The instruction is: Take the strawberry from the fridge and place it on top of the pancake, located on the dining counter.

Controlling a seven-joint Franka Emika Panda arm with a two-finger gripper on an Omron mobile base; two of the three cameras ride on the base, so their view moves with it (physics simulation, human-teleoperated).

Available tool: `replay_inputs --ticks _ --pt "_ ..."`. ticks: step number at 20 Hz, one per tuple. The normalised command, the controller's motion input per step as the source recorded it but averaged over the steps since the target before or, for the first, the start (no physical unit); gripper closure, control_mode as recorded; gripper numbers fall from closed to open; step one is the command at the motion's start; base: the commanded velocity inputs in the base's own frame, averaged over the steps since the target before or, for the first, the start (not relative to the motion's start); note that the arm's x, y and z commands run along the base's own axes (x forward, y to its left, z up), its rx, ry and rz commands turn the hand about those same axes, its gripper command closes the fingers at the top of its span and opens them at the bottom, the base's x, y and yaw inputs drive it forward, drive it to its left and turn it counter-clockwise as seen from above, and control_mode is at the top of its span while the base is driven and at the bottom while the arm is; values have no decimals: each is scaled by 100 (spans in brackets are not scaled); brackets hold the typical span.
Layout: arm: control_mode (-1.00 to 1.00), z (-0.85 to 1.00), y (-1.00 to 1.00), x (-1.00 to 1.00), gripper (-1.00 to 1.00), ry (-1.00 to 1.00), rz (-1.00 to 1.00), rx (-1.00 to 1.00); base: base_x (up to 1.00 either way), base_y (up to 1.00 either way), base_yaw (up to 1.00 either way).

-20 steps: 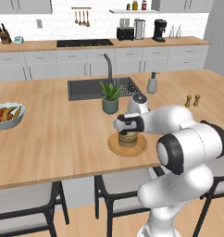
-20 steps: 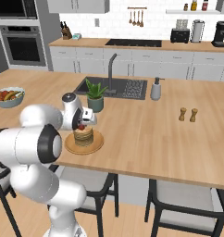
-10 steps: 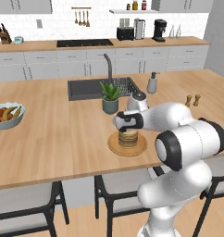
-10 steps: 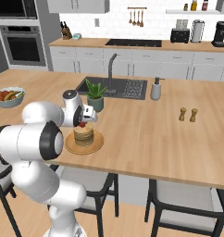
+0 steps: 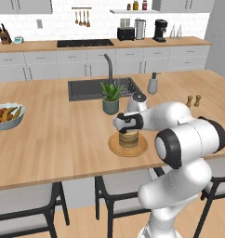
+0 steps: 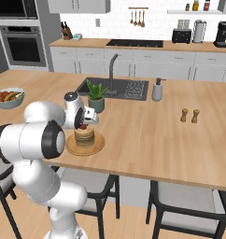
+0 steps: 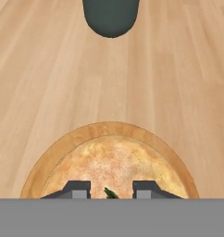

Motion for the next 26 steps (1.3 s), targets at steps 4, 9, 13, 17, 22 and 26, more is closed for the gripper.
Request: replay_inputs --ticks 4,9,13,17,22,26 --pt "-100 -5 0 0 100 0 0 0 0 0 0" --pt "-100 -13 4 -2 -100 1 0 0 0 0 0" --pt "-100 -14 2 -10 -100 1 0 0 0 0 0" --pt "-100 0 0 -6 -100 0 0 0 0 0 0" --pt "-100 6 0 -13 -100 -3 0 0 0 0 0" --pt "-100 43 0 -32 -100 -16 0 0 0 0 0"
